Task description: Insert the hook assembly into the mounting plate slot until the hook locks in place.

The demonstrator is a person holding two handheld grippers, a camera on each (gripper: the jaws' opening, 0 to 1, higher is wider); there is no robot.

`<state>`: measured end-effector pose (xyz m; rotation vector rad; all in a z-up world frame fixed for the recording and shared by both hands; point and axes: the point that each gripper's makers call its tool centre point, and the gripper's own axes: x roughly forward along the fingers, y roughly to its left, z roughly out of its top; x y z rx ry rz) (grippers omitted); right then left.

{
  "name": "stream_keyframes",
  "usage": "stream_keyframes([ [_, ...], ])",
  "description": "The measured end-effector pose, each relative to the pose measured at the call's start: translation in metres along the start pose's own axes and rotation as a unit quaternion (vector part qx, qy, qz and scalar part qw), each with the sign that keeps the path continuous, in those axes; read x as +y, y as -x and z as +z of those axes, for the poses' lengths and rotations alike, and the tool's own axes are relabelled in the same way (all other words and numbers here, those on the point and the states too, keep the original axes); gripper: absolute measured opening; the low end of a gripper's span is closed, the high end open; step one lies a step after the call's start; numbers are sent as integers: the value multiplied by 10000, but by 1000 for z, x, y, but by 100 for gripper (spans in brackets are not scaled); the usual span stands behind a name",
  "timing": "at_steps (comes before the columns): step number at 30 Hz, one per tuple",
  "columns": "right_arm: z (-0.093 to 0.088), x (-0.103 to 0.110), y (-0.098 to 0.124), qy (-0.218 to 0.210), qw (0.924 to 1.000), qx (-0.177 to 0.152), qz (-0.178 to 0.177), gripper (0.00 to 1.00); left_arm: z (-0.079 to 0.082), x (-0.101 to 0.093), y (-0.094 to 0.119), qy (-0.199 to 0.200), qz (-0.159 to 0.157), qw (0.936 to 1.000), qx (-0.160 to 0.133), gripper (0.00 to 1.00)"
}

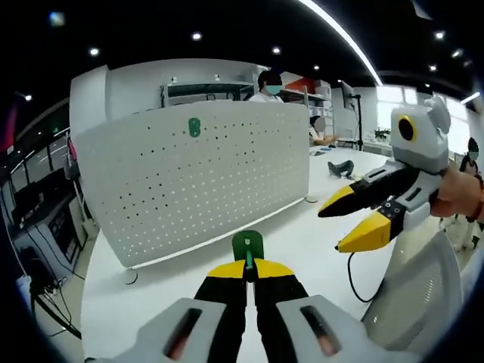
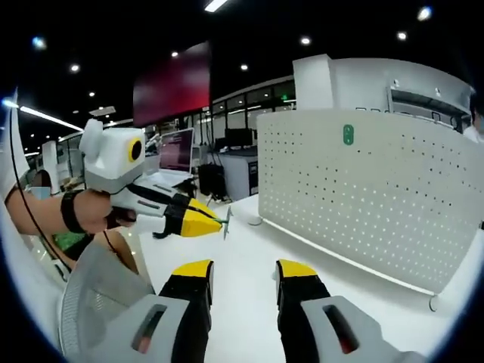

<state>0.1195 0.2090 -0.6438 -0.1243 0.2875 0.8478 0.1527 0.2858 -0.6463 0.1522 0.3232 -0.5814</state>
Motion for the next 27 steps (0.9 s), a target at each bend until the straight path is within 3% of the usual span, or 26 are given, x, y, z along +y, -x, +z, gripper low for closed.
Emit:
stream_keyframes([
  [10,-5,1,7,-27,10000,-7,78,35,16,15,-10,515,317,9978,-275,2],
  [15,-2,2,11,-52,9997,-218,16,38,23,22,-16,580,394,9970,-329,2],
  [27,-12,6,11,67,10000,-56,44,39,45,42,-35,758,618,9940,-483,2],
])
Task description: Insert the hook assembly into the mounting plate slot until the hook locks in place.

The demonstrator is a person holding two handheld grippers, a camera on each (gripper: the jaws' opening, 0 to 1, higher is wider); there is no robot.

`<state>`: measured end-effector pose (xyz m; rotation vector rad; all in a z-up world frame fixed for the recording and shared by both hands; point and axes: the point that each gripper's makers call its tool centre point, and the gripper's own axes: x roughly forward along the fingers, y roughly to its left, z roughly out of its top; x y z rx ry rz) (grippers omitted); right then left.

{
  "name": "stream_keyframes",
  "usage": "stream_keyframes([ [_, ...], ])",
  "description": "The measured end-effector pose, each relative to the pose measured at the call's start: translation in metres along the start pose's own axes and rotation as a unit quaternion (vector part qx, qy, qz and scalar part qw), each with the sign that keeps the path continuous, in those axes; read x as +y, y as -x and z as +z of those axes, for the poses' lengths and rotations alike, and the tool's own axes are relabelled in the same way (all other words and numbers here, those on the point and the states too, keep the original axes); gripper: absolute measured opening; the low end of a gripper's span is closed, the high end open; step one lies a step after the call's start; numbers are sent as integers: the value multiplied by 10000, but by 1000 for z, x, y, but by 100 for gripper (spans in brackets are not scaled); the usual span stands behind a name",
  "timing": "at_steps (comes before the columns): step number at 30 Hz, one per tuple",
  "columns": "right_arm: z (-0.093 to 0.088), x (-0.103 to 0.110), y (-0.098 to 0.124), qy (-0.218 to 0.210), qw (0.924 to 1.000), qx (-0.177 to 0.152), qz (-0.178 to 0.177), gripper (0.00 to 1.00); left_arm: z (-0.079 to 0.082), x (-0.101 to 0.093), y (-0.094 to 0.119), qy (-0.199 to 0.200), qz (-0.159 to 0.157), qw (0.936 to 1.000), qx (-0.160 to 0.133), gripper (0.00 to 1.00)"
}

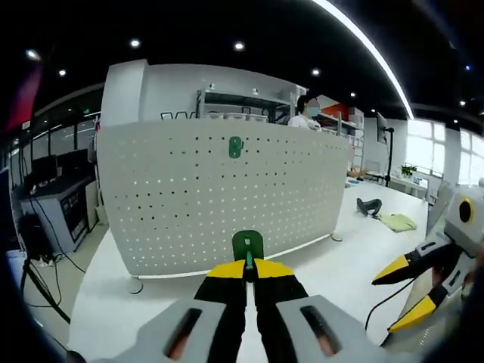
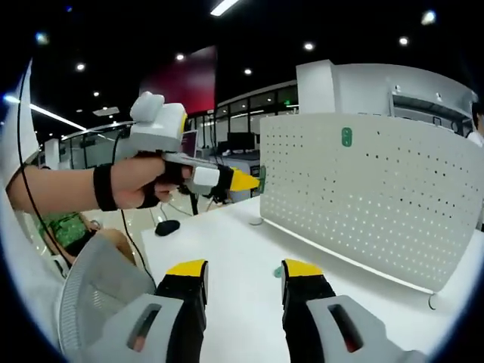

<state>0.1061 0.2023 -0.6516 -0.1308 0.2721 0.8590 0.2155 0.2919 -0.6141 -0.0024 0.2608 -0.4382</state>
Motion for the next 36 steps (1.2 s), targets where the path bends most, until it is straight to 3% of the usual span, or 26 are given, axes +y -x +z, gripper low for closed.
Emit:
stream_keyframes([
  [17,-13,-5,5,-293,9996,42,-22,40,26,6,-26,-86,172,9997,-127,2],
  [27,-10,-12,3,3,9999,19,-114,47,41,24,-42,-81,464,9987,-200,2],
  [36,-15,-18,6,-93,9999,51,-116,48,54,29,-58,-17,644,9974,-327,2],
])
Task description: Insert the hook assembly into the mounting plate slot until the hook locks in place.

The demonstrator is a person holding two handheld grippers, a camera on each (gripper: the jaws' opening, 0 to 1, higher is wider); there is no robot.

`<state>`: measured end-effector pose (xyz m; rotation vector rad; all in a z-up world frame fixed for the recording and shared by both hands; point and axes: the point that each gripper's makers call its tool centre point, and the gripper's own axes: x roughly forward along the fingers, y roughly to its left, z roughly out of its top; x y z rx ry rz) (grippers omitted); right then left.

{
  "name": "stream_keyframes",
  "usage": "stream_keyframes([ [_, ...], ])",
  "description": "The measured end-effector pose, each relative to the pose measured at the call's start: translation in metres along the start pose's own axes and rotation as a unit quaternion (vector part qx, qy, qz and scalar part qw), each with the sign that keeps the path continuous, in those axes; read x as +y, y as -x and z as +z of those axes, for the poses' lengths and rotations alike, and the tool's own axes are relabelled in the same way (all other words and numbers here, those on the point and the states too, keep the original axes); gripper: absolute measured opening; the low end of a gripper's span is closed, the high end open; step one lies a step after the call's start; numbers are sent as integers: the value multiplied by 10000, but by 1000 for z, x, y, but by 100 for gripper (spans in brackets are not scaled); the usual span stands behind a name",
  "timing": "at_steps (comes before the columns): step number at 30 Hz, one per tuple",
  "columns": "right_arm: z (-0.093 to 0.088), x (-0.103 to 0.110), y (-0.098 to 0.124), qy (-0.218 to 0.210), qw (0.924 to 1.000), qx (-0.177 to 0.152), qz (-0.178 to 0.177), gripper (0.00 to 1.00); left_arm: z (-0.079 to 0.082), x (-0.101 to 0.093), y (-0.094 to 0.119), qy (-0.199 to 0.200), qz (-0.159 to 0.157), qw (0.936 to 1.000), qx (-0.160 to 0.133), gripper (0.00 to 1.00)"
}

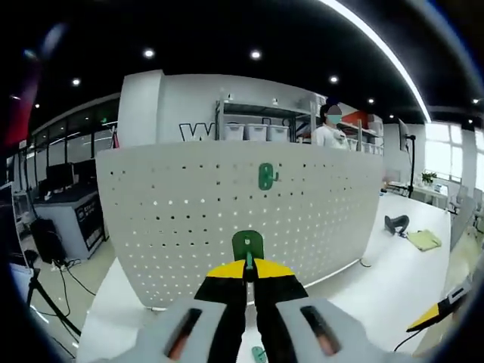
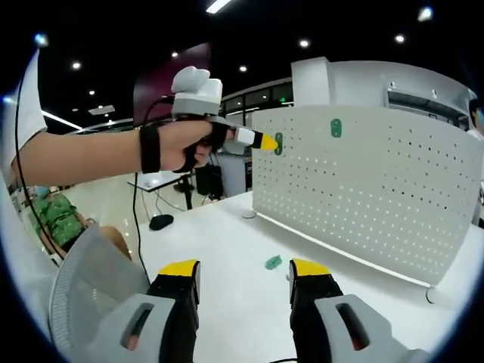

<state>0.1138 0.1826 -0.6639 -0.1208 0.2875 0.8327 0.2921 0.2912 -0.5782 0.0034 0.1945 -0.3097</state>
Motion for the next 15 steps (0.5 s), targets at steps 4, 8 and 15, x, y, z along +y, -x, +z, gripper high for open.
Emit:
stream_keyframes([
  [4,0,-2,2,-100,9999,-12,-39,48,5,0,-8,-42,56,10000,-12,2],
  [8,0,-4,3,-31,10000,-36,-76,48,9,2,-16,-49,129,9999,-6,2],
  [15,-5,-6,7,-185,9997,-5,-135,48,19,3,-25,-136,224,9996,-66,2],
])
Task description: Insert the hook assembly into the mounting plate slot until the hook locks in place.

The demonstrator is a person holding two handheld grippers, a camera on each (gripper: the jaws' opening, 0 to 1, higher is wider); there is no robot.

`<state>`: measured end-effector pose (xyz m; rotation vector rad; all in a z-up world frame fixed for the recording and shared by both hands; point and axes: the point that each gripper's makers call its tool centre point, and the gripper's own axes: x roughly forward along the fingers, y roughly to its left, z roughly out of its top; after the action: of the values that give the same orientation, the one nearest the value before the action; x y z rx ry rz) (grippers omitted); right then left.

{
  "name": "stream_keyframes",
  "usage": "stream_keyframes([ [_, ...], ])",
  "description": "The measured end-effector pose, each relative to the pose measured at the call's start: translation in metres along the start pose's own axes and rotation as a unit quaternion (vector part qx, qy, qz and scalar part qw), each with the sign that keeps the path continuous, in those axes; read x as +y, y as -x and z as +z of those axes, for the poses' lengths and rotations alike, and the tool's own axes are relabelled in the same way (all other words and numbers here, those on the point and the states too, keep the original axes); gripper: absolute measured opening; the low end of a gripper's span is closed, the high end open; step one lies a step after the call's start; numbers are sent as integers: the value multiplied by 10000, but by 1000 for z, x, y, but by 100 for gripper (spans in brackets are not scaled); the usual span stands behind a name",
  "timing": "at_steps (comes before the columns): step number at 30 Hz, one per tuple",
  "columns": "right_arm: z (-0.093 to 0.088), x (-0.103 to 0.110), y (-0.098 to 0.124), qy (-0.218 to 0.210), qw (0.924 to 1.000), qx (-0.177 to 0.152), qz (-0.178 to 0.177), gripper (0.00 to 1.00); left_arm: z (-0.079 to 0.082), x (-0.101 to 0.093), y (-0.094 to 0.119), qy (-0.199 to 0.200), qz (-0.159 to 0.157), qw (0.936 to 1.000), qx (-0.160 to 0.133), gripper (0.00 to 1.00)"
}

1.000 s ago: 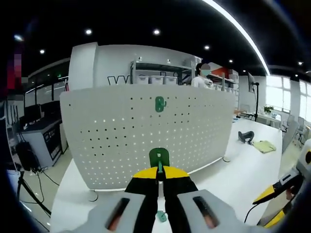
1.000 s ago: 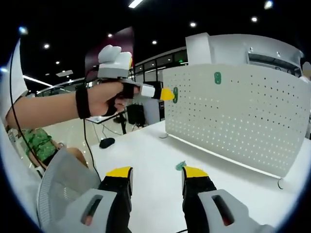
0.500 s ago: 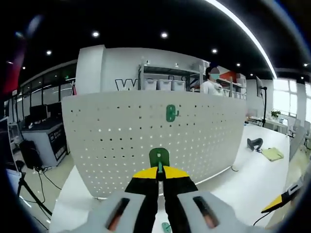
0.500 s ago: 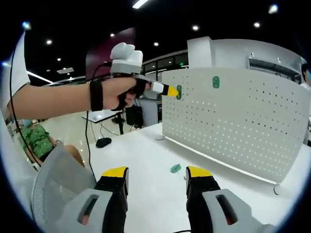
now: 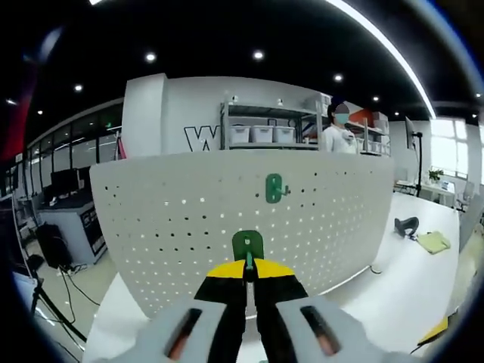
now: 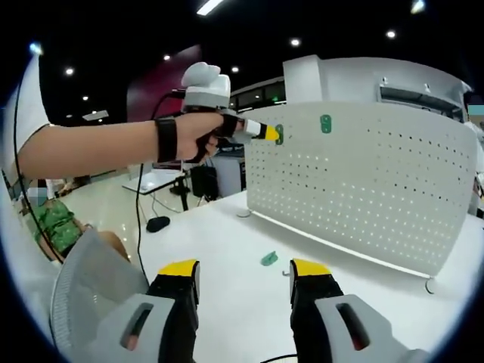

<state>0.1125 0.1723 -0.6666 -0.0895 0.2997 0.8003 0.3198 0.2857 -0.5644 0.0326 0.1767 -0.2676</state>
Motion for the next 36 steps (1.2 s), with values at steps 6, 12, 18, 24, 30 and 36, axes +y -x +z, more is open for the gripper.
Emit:
stream_keyframes([
  [6,3,-1,0,-1,10000,-33,-32,48,2,1,-12,-14,53,10000,-24,2],
  [12,3,-3,1,-92,10000,-31,-4,48,5,7,-23,38,122,9999,-28,2],
  [18,3,-9,2,-105,9999,-66,-110,48,18,8,-35,51,146,9998,-96,2],
  [24,0,-11,6,-168,9998,-36,-131,48,29,6,-44,-78,143,9997,-183,2],
  [30,-1,-17,9,-202,9996,-27,-210,48,32,6,-54,-140,166,9995,-215,2],
  [36,-5,-19,11,-281,9992,-9,-283,47,32,5,-62,-222,203,9993,-229,2],
])
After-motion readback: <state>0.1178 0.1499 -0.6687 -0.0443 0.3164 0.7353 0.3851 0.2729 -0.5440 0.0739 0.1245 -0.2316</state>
